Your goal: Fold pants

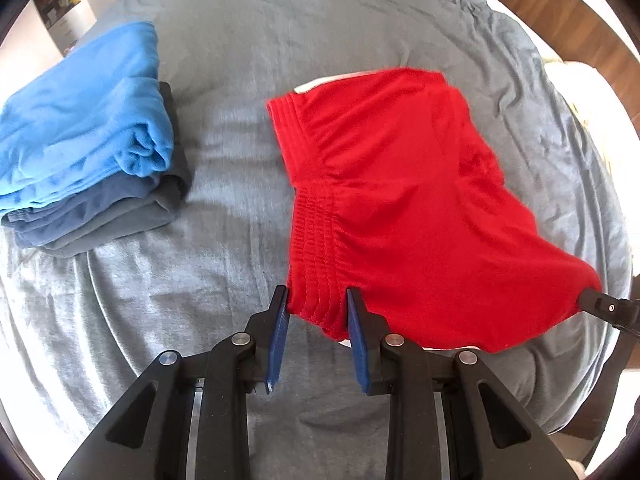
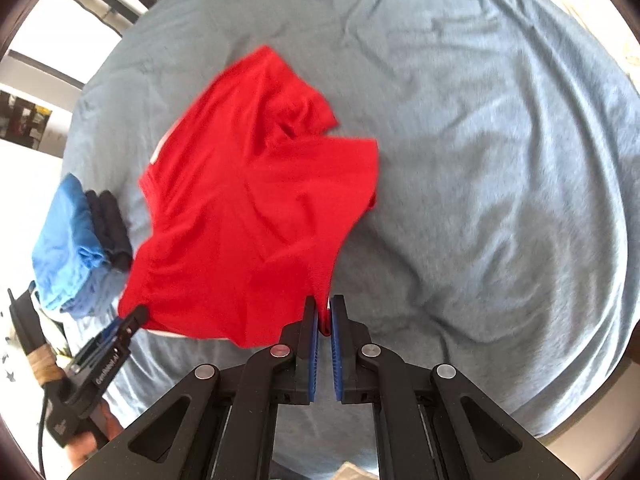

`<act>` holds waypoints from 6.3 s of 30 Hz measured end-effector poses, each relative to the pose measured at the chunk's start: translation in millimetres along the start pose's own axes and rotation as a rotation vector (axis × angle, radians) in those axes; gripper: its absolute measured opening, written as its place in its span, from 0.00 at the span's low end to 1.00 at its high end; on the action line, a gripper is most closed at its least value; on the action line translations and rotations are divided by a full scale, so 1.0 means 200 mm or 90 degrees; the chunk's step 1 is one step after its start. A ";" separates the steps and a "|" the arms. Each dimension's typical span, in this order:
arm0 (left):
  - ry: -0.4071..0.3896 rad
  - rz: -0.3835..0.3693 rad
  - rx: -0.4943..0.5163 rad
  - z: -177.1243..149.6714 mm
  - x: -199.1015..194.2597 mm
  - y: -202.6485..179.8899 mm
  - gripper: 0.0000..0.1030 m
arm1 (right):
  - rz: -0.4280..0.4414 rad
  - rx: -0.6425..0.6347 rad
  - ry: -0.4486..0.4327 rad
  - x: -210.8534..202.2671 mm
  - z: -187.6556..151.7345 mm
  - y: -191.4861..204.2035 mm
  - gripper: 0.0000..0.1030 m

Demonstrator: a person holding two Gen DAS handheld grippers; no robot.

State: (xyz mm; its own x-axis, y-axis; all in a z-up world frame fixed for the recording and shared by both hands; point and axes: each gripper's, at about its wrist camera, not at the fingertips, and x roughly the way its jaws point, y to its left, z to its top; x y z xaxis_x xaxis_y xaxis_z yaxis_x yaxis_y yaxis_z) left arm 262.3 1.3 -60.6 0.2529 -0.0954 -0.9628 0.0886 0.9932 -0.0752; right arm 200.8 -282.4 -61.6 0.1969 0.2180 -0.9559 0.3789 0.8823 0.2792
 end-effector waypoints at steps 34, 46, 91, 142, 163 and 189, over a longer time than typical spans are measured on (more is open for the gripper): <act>-0.073 -0.006 -0.093 0.65 0.17 0.11 0.27 | 0.047 -0.007 -0.117 0.19 0.85 0.29 0.07; -0.066 0.008 -0.080 0.77 0.39 0.13 0.30 | 0.041 -0.034 -0.103 0.48 1.11 0.36 0.07; -0.179 0.041 -0.053 0.81 0.56 0.18 0.13 | -0.047 -0.155 -0.131 0.80 1.28 0.43 0.40; -0.130 -0.046 -0.128 0.41 0.48 0.21 0.36 | -0.093 -0.223 -0.195 0.53 0.82 0.41 0.46; -0.099 -0.083 -0.120 0.32 0.51 0.25 0.12 | -0.101 -0.237 -0.148 0.60 0.62 0.39 0.46; -0.126 -0.042 -0.186 0.40 0.59 0.22 0.37 | -0.097 -0.254 -0.191 0.57 0.60 0.49 0.46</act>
State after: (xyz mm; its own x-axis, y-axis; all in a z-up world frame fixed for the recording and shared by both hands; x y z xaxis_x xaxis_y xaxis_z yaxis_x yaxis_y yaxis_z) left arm 372.4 28.4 -156.0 0.4401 -0.1423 -0.8866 -0.1617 0.9587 -0.2341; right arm 368.5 -221.9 -132.8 0.4384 -0.0022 -0.8988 0.0613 0.9977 0.0274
